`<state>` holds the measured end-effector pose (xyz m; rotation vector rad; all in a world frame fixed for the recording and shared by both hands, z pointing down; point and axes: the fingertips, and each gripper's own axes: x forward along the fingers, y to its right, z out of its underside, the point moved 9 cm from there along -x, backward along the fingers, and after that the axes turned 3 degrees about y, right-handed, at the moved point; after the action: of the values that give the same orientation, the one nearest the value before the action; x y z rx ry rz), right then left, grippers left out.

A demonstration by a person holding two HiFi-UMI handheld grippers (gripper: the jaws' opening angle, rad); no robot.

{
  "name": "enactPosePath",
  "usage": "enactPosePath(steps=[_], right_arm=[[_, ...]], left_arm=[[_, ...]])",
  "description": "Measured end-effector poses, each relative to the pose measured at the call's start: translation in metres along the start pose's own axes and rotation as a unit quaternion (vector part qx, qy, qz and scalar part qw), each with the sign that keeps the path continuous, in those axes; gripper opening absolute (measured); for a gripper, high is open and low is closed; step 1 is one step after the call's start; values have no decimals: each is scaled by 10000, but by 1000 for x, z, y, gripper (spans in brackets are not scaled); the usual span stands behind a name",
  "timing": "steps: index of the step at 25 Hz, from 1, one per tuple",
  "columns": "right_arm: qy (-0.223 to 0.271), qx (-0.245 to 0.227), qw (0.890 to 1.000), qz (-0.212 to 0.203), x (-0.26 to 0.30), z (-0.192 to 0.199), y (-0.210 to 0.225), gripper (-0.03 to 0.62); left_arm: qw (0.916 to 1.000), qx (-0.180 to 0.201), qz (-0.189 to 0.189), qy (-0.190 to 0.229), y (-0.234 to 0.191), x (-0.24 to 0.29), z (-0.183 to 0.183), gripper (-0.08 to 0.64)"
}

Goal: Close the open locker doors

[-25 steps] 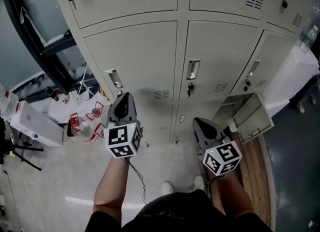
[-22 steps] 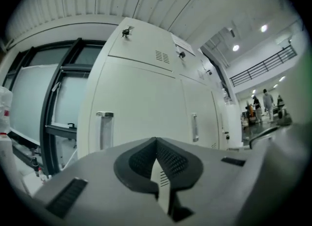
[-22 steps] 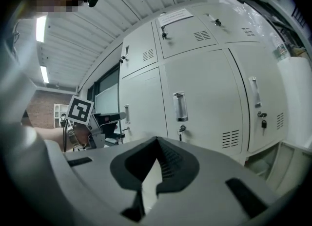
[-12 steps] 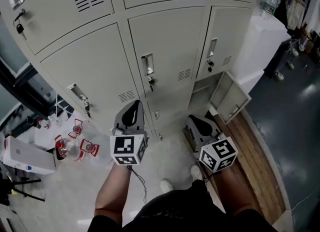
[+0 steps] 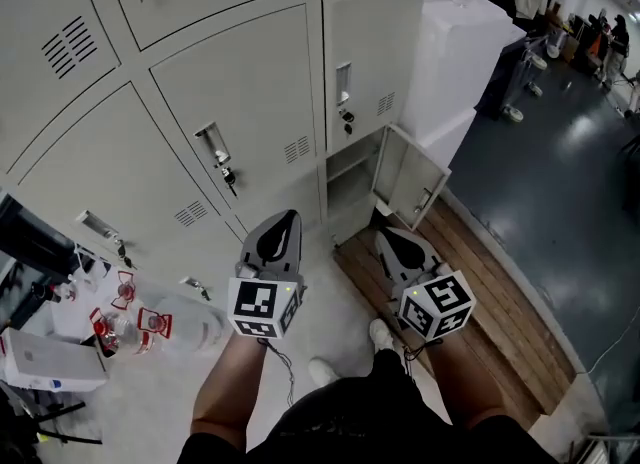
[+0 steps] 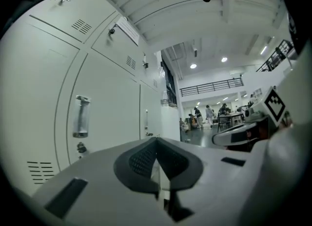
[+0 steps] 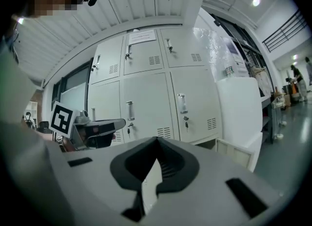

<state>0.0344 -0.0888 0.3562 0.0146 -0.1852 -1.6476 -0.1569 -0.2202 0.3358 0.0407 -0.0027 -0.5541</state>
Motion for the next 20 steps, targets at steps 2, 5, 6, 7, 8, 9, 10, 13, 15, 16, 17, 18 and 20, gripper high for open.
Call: enactPosePath(steps=[2,5,6,7,8,9,10,13,15,16,17,18,20], right_arm=[[-6,21,9999,125,-8,1,16,0],[-39,54,9996,267,-17,4,40,0],[-53,70,9995,303,-20,6,48,0],[-63,86,9994,336,-22,8,55,0],[-69,105,9992,368,-23,9,63,0],[-76,125,9991,400,-25,11,71,0],[-86,143,9989,433,-26,13,78,0],[-118,152,9986,501,-30,19,99,0],[-128,108,9984,538,-31,22,113,0],[-129,91,9984,550,-31,24,119,0],[-127,85,9983,555,-31,26,126,0],[-123,88,9983,558,-31,28,133,0],[-115,98,9983,570,-32,32,147,0]], left_arm=[[9998,-22,210,-7,17,11,3,5],[9988,-32,488,-30,40,26,8,5],[9983,-29,577,-39,48,31,10,5],[9978,-21,662,-48,55,36,12,5],[9972,-9,742,-65,62,41,14,5],[9967,-1,811,-98,68,47,17,5],[9961,-5,871,-151,74,52,21,5],[9943,-72,1014,-306,90,69,33,5],[9936,-114,1059,-367,99,81,40,5],[9934,-138,1070,-384,103,87,43,5],[9932,-158,1083,-404,107,93,46,5],[9929,-168,1101,-428,111,99,49,5],[9923,-168,1133,-471,120,111,54,5]])
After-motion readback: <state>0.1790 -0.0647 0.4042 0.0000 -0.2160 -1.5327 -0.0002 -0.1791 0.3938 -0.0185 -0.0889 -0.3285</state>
